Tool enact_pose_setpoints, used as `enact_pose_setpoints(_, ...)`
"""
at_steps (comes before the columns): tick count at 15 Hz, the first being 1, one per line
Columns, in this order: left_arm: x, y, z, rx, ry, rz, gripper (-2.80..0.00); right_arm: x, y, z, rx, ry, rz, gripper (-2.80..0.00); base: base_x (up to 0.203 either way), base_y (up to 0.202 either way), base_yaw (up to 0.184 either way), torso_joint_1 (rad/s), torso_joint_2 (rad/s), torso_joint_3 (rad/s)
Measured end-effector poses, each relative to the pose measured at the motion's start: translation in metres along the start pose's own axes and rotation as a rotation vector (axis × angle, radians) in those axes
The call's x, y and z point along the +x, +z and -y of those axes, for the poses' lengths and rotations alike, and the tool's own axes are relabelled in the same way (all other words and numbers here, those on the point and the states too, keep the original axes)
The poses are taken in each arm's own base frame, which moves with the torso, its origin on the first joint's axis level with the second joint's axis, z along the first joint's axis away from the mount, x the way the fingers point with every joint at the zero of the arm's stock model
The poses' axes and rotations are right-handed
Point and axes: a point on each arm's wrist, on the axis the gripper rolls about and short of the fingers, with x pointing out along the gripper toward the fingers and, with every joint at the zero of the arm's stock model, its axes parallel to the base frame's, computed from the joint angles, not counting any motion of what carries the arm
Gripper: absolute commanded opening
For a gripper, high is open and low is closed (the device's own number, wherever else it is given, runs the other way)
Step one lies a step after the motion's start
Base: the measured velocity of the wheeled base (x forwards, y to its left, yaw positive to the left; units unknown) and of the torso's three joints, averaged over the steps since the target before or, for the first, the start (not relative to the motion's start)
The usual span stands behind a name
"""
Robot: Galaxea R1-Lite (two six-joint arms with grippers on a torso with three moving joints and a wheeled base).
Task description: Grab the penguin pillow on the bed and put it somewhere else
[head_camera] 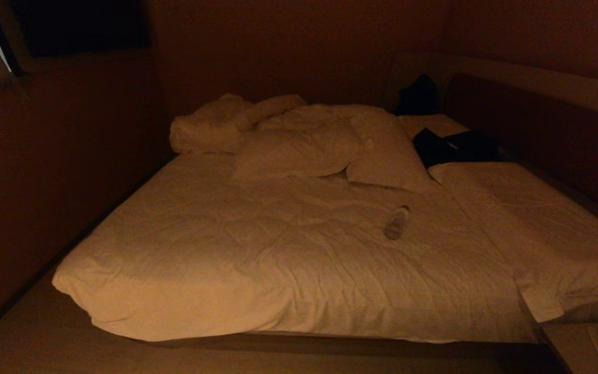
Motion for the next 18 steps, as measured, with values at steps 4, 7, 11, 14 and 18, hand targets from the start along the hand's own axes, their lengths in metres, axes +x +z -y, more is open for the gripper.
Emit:
enact_pose_setpoints(4, 0.000, 0.000, 0.000, 0.000, 0.000, 0.000, -2.80, -0.008, 0.005, 0.009, -0.013, -0.015, 0.013, 0.00, 0.000, 0.000, 0.000, 0.000, 0.00, 0.000)
enact_pose_setpoints(7, 0.000, 0.000, 0.000, 0.000, 0.000, 0.000, -2.80, -0.014, 0.007, 0.013, -0.018, -0.018, 0.029, 0.00, 0.000, 0.000, 0.000, 0.000, 0.00, 0.000)
enact_pose_setpoints(11, 0.000, 0.000, 0.000, 0.000, 0.000, 0.000, -2.80, -0.019, 0.008, 0.015, -0.020, -0.021, 0.035, 0.00, 0.000, 0.000, 0.000, 0.000, 0.00, 0.000)
enact_pose_setpoints(14, 0.000, 0.000, 0.000, 0.000, 0.000, 0.000, -2.80, -0.019, 0.007, 0.015, -0.020, -0.023, 0.033, 0.00, 0.000, 0.000, 0.000, 0.000, 0.00, 0.000)
enact_pose_setpoints(18, 0.000, 0.000, 0.000, 0.000, 0.000, 0.000, -2.80, -0.019, 0.007, 0.014, -0.019, -0.022, 0.034, 0.00, 0.000, 0.000, 0.000, 0.000, 0.00, 0.000)
